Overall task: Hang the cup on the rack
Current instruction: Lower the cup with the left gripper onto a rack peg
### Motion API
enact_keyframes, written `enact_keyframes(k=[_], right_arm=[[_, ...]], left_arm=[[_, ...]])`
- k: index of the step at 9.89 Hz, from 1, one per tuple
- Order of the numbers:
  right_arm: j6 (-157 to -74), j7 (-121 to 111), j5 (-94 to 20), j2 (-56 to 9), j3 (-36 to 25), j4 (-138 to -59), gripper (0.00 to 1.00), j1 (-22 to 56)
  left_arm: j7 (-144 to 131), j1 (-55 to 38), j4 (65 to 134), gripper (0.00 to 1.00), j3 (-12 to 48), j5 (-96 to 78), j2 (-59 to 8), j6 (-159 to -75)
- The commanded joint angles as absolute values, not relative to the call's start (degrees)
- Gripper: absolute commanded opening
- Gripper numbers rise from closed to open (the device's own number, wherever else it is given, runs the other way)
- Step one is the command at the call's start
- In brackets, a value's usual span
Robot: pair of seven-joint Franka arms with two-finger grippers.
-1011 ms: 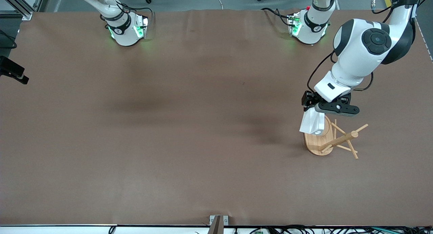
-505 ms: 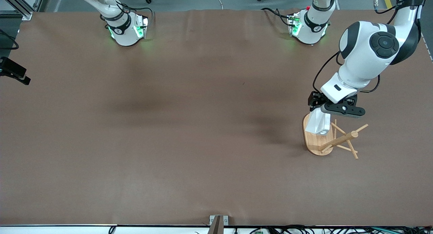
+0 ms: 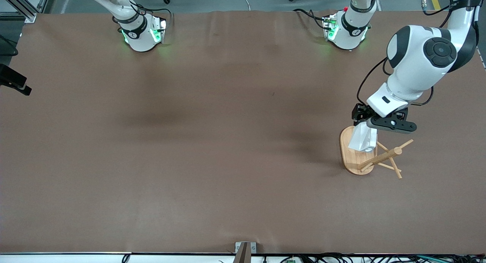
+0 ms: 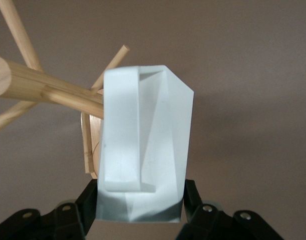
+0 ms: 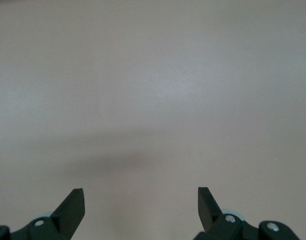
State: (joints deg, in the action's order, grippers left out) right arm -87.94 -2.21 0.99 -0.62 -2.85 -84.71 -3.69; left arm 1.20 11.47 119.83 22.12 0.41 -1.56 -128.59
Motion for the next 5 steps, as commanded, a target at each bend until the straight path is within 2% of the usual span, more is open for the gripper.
enact_keyframes(k=[1,5], right_arm=[[-88.2,-1.1,1.8,-0.5,-2.3,-84.7,1.00,-4.7],[-88.2,-1.1,1.8,-0.8,-2.3,-84.6,1.00,-4.7]], left_arm=[[2.9,11.7,122.4,0.17,21.8,-0.5,-0.8,-129.9],[5.2,11.6,122.3,0.18,19.9,-0.5,-1.7,-131.0]])
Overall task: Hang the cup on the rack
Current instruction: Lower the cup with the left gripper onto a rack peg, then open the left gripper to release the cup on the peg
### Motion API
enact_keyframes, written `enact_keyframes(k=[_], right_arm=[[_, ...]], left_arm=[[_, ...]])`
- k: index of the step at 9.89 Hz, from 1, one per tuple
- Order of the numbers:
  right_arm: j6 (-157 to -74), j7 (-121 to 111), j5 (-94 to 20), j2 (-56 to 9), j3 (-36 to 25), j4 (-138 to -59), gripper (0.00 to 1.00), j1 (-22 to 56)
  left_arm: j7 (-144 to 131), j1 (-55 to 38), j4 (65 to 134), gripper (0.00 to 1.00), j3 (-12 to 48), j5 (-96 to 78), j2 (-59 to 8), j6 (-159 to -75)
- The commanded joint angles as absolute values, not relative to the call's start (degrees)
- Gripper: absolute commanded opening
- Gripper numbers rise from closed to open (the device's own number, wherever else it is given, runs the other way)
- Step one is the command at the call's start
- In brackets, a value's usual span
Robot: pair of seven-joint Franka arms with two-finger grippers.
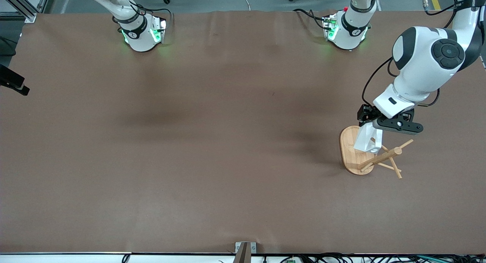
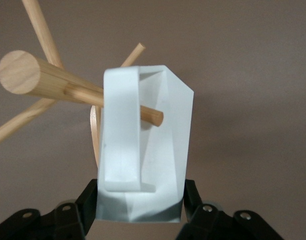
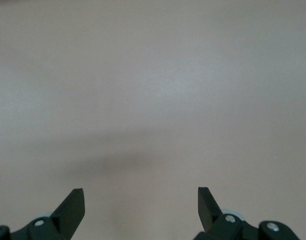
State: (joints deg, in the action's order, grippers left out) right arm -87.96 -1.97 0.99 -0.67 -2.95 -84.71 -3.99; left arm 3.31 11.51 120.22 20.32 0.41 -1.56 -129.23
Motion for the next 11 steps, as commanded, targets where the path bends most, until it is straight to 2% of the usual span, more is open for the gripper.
enact_keyframes(k=[1,3,4,5,6,7,11], right_arm=[[-88.2,-1.1,1.8,-0.9,-2.3,-84.7,1.00,-4.7],[-88.2,-1.1,1.8,-0.9,-2.3,-84.7,1.00,-4.8],[-88.2,-1.1,1.8,-0.9,-2.3,-84.7,1.00,-4.9],[-88.2,-1.1,1.8,-0.9,-2.3,-84.7,1.00,-5.0],[-88.2,-1.1,1.8,-0.9,-2.3,-84.7,1.00,-5.1],[-88.2,-1.1,1.8,-0.9,-2.3,-84.7,1.00,-5.1],[-88.2,-1.1,1.8,-1.1,-2.3,-84.7,1.00,-5.2]], left_arm=[[5.4,11.6,122.4,0.18,19.8,-0.5,-1.8,-131.0],[5.4,11.7,122.4,0.21,19.8,-0.5,-2.3,-131.0],[5.4,11.6,122.3,0.26,19.8,-0.5,-2.6,-131.0],[5.4,11.6,122.3,0.40,19.8,-0.5,-2.7,-131.0],[5.4,11.6,122.2,0.88,19.8,-0.5,-2.8,-131.0],[5.4,11.6,122.0,1.00,19.8,-0.5,-2.7,-131.0],[5.5,11.5,120.6,1.00,19.8,-0.5,-2.3,-130.3]])
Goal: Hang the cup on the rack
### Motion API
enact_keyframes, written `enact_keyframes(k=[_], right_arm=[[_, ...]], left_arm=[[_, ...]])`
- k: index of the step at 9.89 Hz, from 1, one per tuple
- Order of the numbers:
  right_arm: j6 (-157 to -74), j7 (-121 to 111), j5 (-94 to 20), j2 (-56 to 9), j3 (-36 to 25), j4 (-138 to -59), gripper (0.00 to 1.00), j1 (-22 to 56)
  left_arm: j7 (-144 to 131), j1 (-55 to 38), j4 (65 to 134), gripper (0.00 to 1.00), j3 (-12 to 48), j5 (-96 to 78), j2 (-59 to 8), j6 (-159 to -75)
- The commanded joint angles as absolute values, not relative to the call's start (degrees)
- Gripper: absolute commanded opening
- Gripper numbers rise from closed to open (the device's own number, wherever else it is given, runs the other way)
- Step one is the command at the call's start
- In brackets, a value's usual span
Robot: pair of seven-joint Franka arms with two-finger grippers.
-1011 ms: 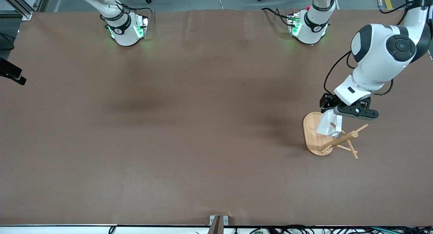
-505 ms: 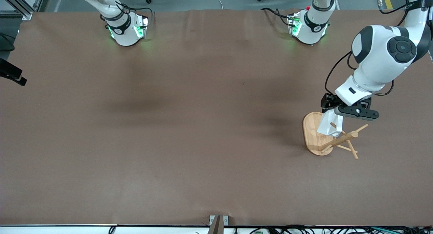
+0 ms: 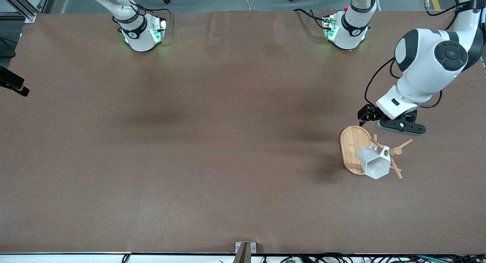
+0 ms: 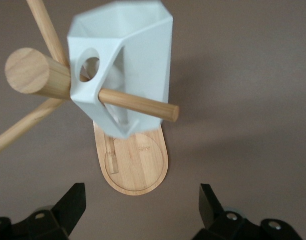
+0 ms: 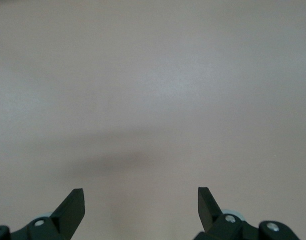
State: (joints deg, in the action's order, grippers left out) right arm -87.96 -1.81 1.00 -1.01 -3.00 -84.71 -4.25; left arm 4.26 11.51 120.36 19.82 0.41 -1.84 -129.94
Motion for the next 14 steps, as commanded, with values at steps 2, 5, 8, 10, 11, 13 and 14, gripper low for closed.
enact_keyframes(k=[2,5,8,10,11,13,14], right_arm=[[-88.2,-1.1,1.8,-1.3,-2.3,-84.7,1.00,-5.4],[-88.2,-1.1,1.7,-1.5,-2.3,-84.7,1.00,-5.6],[-88.0,-1.0,1.7,-1.7,-2.3,-84.7,1.00,-5.8],[-88.4,-1.1,1.8,-1.8,-2.3,-84.7,1.00,-6.2],[-89.5,-1.1,1.8,-2.5,-2.3,-84.6,1.00,-6.2],[-89.5,-1.1,1.5,-2.3,-2.3,-84.6,1.00,-5.7],[-89.3,-1.3,1.7,-2.1,-2.2,-84.6,1.00,-5.6]], left_arm=[[5.0,11.5,118.4,1.00,19.8,-0.4,-2.1,-129.8],[4.7,11.5,111.5,1.00,19.2,-0.2,-2.0,-121.0],[5.1,11.2,104.7,1.00,16.8,0.2,-1.5,-113.8],[5.0,11.1,99.5,1.00,16.1,0.3,-1.5,-106.9],[4.8,11.0,97.8,1.00,15.2,-0.4,-0.8,-103.3],[4.0,11.0,96.5,1.00,15.1,-0.5,1.6,-99.4],[3.6,10.9,96.4,1.00,15.1,-0.4,2.9,-97.6]])
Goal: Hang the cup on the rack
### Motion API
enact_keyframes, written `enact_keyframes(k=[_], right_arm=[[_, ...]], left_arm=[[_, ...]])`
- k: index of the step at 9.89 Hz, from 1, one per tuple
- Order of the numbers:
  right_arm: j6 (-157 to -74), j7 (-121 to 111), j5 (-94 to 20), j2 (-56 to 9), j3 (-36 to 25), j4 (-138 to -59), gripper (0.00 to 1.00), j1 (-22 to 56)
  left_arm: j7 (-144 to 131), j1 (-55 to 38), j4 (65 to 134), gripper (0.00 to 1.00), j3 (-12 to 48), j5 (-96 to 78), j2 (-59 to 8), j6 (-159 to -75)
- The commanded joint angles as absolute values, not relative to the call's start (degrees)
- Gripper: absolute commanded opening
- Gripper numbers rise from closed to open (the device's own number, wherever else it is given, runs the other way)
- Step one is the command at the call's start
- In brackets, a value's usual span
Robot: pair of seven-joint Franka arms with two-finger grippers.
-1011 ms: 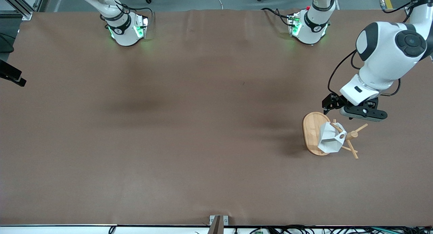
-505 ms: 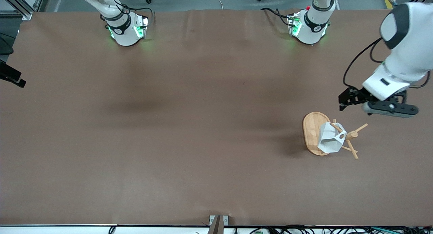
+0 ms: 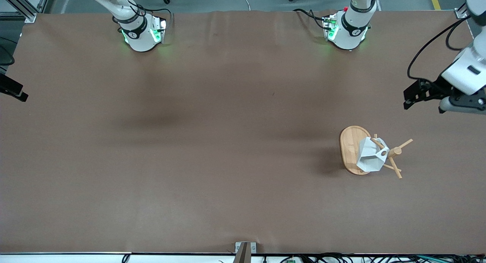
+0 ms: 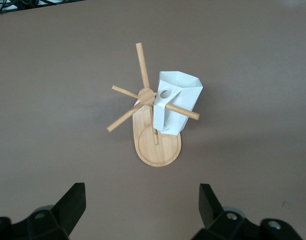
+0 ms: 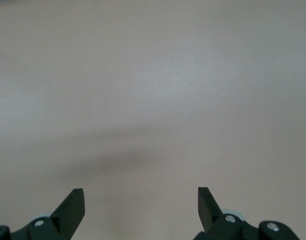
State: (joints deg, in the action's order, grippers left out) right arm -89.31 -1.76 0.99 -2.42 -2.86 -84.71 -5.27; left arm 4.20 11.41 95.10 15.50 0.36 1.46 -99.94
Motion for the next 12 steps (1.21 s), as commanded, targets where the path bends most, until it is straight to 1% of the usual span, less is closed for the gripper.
enact_keyframes(k=[1,2,4,8,12], right_arm=[[-89.2,-1.6,1.7,-2.0,-2.2,-84.6,1.00,-5.7],[-89.3,-1.4,1.7,-2.1,-2.2,-84.5,1.00,-5.7],[-89.1,-1.2,1.7,-2.0,-2.2,-84.5,1.00,-5.7],[-89.6,-1.1,1.5,-2.1,-2.3,-84.4,1.00,-6.1],[-89.6,-1.1,1.6,-2.1,-2.4,-84.3,1.00,-6.1]], left_arm=[[2.2,10.7,96.5,1.00,15.1,-0.4,4.1,-96.0],[1.7,9.8,96.9,1.00,15.1,-0.4,5.3,-94.0],[2.0,9.5,96.6,1.00,15.2,0.0,5.4,-92.6],[2.0,10.2,90.7,1.00,15.1,-0.4,0.4,-91.1],[1.1,9.8,90.8,1.00,15.2,-0.5,0.4,-89.9]])
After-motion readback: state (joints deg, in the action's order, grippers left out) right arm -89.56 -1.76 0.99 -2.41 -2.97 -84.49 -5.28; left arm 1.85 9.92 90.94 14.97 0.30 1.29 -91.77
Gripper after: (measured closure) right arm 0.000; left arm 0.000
